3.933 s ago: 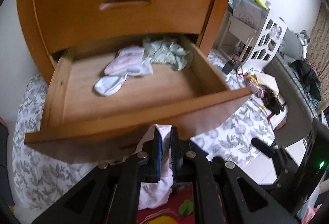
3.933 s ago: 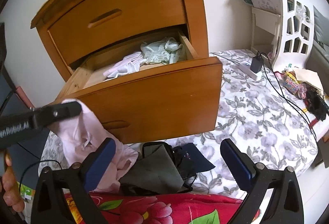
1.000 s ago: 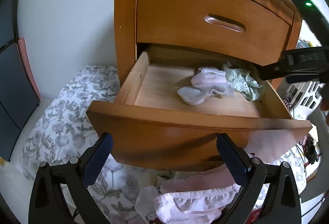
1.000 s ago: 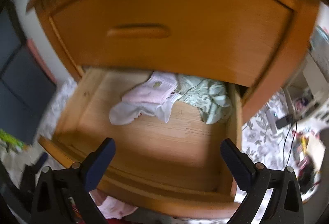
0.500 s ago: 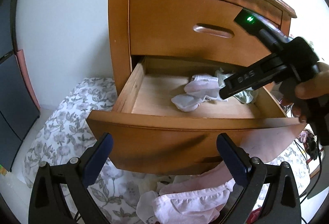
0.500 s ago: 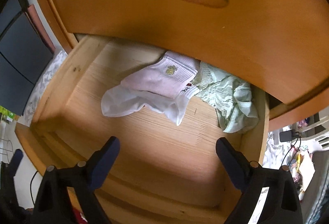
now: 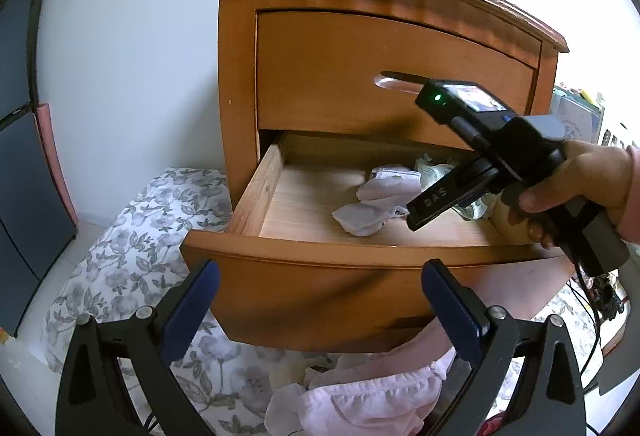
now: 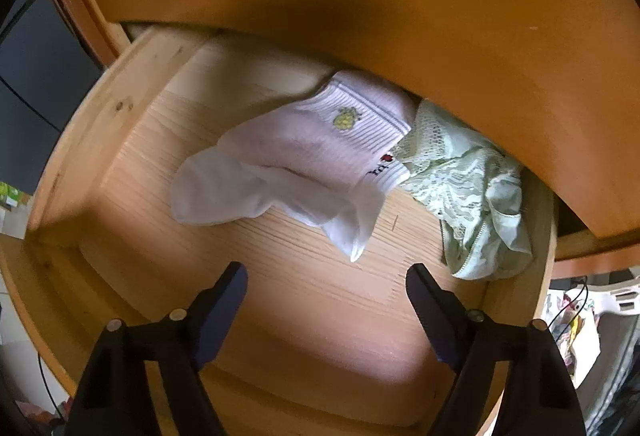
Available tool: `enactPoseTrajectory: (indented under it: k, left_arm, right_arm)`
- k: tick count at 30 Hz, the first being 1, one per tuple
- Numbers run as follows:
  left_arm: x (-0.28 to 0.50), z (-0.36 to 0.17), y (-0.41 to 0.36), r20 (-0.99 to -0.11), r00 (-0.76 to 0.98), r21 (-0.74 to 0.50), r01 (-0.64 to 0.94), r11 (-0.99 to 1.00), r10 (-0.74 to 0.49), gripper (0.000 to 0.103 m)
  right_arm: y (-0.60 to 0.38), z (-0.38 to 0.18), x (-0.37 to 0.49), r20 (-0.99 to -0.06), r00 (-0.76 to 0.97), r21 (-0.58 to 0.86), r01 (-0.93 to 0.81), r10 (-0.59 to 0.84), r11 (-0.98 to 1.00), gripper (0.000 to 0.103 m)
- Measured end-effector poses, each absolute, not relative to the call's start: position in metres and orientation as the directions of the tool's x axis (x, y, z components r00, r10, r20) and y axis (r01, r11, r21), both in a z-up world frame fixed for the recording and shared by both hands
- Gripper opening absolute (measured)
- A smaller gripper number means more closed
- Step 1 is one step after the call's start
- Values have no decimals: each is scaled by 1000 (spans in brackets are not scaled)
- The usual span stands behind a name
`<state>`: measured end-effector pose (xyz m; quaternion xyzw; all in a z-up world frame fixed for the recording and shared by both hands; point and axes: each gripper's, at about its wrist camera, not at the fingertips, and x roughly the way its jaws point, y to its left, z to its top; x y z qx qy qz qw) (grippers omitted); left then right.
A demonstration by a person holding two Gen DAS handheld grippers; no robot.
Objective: Take underwear out of drawer
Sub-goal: 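Reach the right gripper into the drawer toward the white cat-print sock, then grasp the white cat-print sock with the right gripper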
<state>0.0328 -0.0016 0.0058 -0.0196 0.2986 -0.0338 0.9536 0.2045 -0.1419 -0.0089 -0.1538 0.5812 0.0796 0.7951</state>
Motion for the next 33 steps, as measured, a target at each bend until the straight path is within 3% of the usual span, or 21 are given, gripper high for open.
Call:
enactPoseTrajectory:
  k: [10,12,20,23,27,33]
  left_arm:
    - [35,5,1,-568,818,-74,62,995,-93,101]
    - [36,4,1,-571,816,-75,63,995,-95,101]
    - [38,2,2,-577,810,-87,66,994,-104,101]
    - [39,1,2,-582,806,-93,65,994,-107,101]
    - [40,0,3,-588,801,-95,65,993,-109,101]
    - [42,-1,1,-593,798,-88,67,994,-106,101]
  right_arm:
    - [-131,-25,224,-957,281,-169,-328,-75,929,67]
    - [-130,-27,228,-957,278,-176,-330,-82,927,58]
    - [-123,-34,248,-956,278,-185,-328,-92,926,43]
    - [-123,-32,250,-953,290,-187,-331,-89,925,33]
    - [-128,-28,255,-950,298,-187,-318,-89,929,13]
    - [-128,-17,254,-939,335,-188,-315,-76,930,7]
